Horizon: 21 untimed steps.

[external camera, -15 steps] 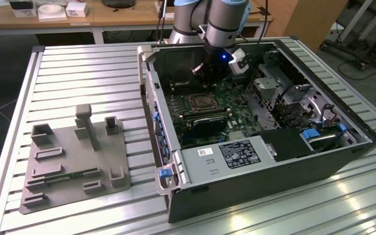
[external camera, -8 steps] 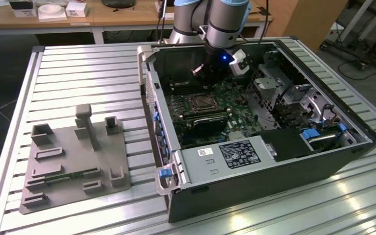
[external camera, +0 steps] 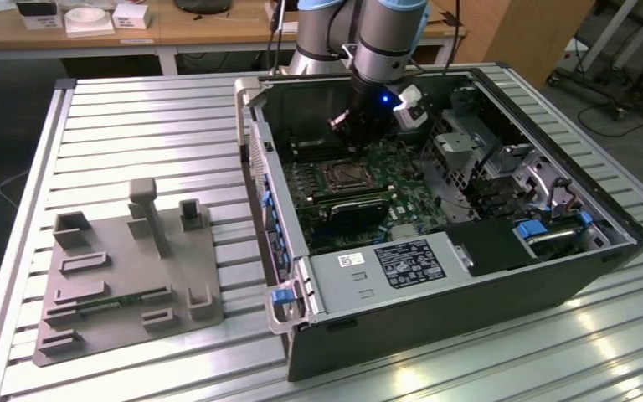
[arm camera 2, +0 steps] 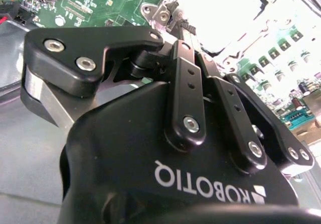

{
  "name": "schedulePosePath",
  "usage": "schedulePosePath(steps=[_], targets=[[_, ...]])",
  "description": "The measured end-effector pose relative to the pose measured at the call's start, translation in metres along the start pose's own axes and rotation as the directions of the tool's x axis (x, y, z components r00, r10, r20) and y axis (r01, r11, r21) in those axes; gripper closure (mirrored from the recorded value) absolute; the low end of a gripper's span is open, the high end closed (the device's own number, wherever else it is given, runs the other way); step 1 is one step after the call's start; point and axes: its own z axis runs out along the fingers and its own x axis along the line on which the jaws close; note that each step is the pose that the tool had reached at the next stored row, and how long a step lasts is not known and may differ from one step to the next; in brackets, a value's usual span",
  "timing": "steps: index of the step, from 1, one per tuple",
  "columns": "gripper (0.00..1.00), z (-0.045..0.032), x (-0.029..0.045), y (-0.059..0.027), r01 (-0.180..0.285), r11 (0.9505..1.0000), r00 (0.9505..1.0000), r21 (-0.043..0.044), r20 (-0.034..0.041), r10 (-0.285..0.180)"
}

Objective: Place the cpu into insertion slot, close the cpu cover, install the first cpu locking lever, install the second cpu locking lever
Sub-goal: 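Install the second cpu locking lever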

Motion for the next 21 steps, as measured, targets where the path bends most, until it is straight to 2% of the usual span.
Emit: schedulePosePath(steps=[8,21], targets=[[0.90,-0.0042,0.0003,-0.0035,0.000,1.0000,1.0000,0.0002,0.0000,0.000],[0.90,-0.0053,0.0025,-0.0282,0.000,1.0000,1.0000,0.0005,0.0000,0.000]])
